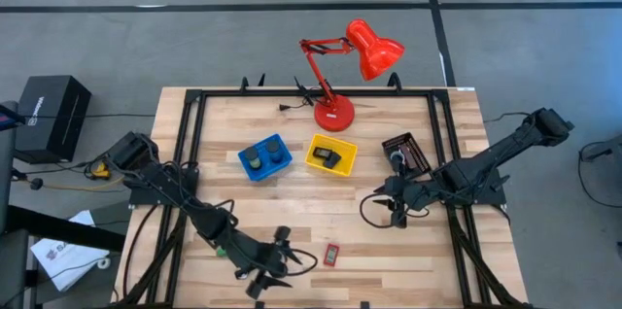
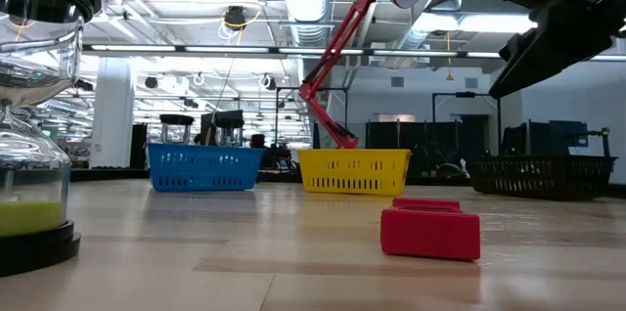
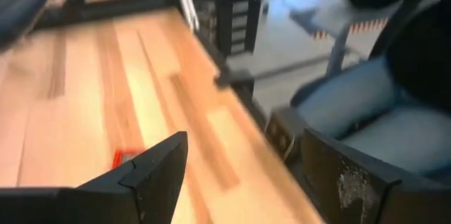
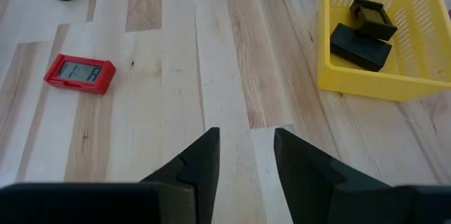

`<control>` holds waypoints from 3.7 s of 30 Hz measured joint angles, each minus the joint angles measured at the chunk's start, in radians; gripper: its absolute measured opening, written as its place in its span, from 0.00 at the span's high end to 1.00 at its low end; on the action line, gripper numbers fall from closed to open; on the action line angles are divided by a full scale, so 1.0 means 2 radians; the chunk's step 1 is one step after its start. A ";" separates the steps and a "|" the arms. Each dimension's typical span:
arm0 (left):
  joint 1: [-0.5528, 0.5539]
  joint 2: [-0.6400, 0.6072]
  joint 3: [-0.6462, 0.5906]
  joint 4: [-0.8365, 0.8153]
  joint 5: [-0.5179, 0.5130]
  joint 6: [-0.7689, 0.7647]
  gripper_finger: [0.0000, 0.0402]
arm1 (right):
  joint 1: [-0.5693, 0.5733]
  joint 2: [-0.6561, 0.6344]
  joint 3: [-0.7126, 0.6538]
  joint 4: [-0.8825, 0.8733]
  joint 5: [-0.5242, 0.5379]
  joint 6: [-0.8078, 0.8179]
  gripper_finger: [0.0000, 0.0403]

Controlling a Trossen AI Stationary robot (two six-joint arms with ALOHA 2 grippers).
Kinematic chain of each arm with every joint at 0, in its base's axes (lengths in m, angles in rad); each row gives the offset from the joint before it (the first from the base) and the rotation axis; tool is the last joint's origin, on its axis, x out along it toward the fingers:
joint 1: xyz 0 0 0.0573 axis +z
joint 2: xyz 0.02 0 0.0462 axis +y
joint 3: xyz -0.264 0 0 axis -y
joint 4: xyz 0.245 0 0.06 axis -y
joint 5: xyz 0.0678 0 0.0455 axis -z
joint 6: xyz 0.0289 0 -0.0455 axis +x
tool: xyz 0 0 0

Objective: Pick & Place Office items
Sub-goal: Put the yellow hourglass into the blue bin

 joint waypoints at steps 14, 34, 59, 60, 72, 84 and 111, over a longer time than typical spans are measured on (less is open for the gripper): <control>-0.001 0.000 0.000 -0.119 0.040 -0.092 0.32 | 0.000 0.000 0.000 0.000 0.000 0.000 0.69; -0.003 0.000 0.000 -0.163 0.055 -0.100 0.32 | 0.000 0.000 0.000 0.000 0.000 0.000 0.69; -0.002 0.000 0.000 -0.159 0.021 -0.100 0.38 | 0.000 0.000 0.000 0.000 0.000 0.000 0.69; -0.002 0.000 0.000 -0.158 0.021 -0.100 0.40 | 0.000 0.000 0.000 0.000 0.000 0.000 0.69; -0.002 0.000 0.000 -0.159 -0.015 -0.114 0.42 | 0.000 0.000 0.000 0.000 0.000 0.000 0.69; 0.040 0.000 0.000 -0.157 -0.018 -0.176 0.48 | 0.000 0.000 0.000 0.000 0.000 0.000 0.69; 0.155 -0.181 0.000 -0.272 -0.137 -0.149 0.46 | 0.000 0.000 0.000 0.000 0.000 0.000 0.69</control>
